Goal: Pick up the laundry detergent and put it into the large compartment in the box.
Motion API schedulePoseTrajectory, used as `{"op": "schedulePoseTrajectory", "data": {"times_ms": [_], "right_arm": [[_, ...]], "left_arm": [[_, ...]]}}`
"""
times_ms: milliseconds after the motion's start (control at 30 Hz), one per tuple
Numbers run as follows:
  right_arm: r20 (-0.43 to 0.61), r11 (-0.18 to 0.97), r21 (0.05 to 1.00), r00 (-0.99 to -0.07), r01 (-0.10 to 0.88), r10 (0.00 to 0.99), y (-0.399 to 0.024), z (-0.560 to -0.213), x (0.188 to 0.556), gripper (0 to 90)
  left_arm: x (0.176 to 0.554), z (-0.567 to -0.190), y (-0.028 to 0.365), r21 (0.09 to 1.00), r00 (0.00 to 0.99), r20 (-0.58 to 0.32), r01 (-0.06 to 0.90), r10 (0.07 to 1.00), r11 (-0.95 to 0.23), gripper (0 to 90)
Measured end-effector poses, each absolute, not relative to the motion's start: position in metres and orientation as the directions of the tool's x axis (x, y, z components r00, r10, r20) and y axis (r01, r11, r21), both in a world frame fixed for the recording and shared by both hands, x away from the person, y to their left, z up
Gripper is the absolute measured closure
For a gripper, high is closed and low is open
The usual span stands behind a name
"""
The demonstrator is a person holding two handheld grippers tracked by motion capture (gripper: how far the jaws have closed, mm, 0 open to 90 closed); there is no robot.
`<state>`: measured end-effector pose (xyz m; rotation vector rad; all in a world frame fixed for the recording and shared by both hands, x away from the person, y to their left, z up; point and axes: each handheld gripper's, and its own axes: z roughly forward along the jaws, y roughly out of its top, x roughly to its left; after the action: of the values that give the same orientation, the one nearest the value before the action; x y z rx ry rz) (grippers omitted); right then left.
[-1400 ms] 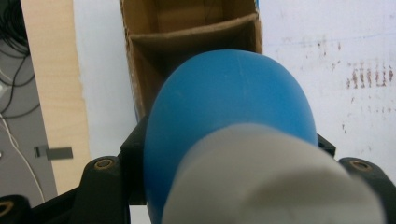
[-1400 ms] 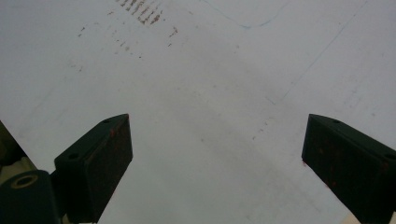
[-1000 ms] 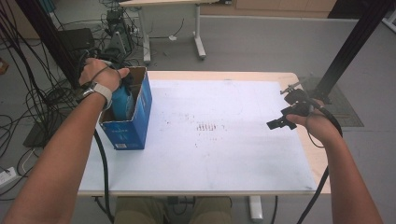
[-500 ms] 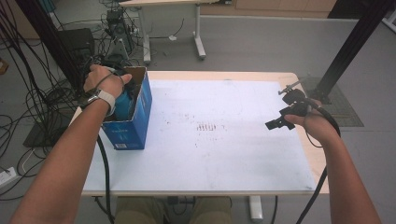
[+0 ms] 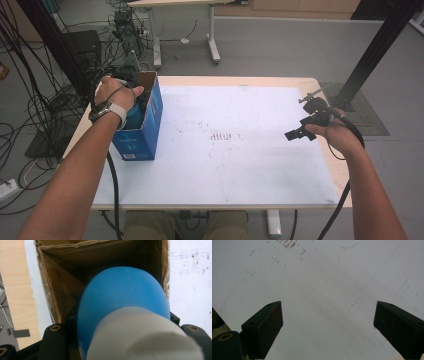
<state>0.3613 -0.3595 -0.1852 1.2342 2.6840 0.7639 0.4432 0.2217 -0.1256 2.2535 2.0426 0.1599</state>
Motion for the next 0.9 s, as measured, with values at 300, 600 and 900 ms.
{"op": "schedulePoseTrajectory", "data": {"times_ms": [300,600,900], "right_arm": [[0.124,0.545,0.476,-0.666,0.690,0.735,-0.360,-0.186,0.360,8.8],[0.123,0.543,0.476,-0.664,0.692,0.738,-0.362,-0.186,0.358,8.8],[0.123,0.541,0.474,-0.661,0.694,0.740,-0.363,-0.186,0.357,8.7]], "left_arm": [[0.443,-0.133,0.224,0.140,0.094,0.015,0.986,0.995,-0.095,38.6],[0.445,-0.140,0.225,0.126,0.101,0.009,0.987,0.995,-0.101,38.5],[0.447,-0.147,0.225,0.117,0.102,0.014,0.988,0.995,-0.103,38.0]]}}
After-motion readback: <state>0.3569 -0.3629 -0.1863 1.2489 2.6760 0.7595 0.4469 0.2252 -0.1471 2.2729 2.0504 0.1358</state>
